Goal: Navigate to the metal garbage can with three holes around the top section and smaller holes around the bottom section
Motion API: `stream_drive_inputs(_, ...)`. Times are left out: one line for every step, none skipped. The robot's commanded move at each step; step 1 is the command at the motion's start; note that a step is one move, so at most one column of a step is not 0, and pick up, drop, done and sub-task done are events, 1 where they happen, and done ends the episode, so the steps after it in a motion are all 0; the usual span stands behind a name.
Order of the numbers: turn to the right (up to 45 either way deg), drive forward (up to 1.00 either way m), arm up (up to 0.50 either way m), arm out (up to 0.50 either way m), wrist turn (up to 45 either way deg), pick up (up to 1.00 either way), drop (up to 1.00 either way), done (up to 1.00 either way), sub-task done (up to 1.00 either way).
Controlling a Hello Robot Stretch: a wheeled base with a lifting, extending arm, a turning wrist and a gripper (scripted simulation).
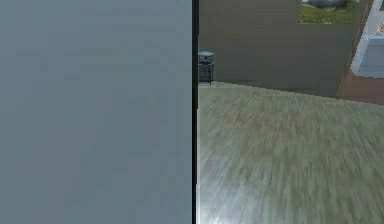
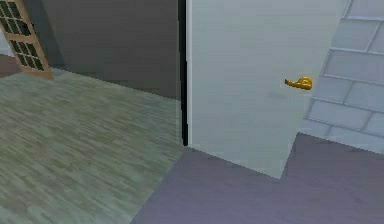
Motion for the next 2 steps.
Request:
stream_drive_inputs(45.0, 0.0, 0.0, 0.0, 0.0, 0.0, 0.0, 0.0, 0.0)
stream_drive_inputs(45.0, 0.0, 0.0, 0.0, 0.0, 0.0, 0.0, 0.0, 0.0)
